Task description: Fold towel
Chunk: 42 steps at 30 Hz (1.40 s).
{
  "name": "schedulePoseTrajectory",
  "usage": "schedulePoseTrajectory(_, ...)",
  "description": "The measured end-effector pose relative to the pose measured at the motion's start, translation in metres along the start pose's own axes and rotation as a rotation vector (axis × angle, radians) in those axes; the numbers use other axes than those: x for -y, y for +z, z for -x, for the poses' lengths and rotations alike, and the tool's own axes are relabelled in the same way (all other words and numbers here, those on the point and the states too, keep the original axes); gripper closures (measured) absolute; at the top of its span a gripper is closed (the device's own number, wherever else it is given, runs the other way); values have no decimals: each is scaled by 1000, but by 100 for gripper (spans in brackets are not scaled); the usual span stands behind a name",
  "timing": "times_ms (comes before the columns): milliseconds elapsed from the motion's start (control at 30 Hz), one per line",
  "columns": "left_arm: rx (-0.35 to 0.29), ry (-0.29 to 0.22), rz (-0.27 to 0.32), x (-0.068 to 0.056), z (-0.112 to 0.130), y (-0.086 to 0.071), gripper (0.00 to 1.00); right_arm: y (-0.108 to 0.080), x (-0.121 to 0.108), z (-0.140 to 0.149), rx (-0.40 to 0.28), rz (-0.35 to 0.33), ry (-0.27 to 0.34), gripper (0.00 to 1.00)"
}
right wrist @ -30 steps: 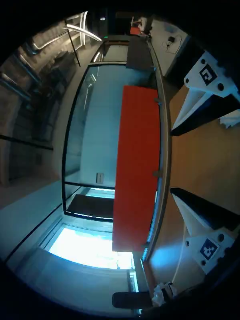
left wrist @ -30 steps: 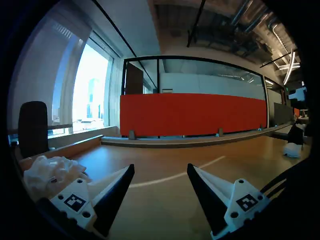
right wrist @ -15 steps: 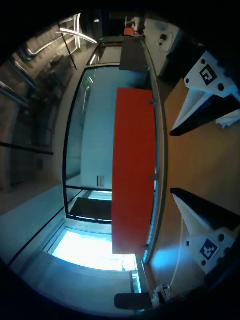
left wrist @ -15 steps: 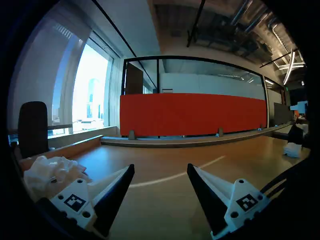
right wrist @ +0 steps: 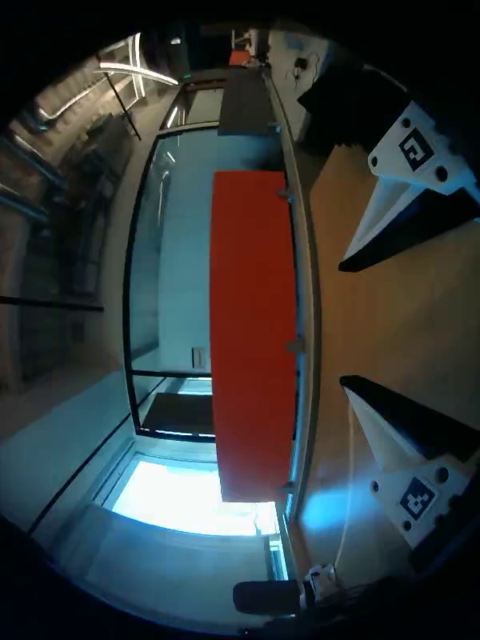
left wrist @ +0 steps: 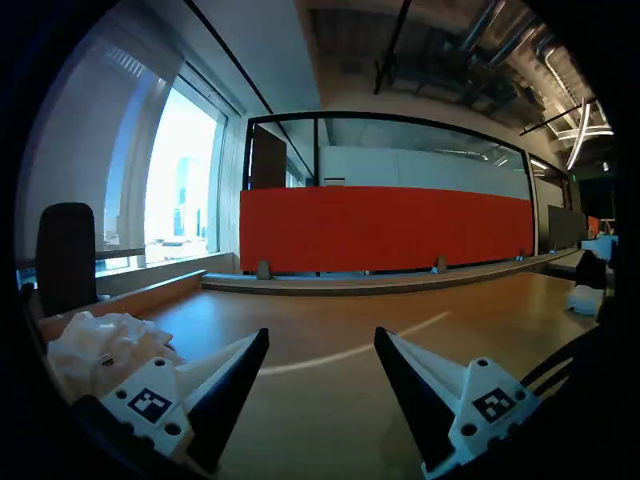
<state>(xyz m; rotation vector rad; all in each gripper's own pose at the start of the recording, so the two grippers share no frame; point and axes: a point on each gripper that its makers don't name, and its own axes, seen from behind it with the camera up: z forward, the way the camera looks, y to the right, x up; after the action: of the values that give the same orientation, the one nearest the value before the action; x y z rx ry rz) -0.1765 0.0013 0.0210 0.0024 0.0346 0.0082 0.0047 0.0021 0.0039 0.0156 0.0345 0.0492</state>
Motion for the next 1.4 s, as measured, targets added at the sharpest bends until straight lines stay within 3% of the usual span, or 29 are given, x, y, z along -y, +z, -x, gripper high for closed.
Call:
schedulePoseTrajectory(400,-1,-1,0,1,1,0,2,-4,2,30,4,0,27,0)
schedulePoseTrajectory(1400,-1,0,0,0,3,2,2,-5,6,41,-8,10,-16,0)
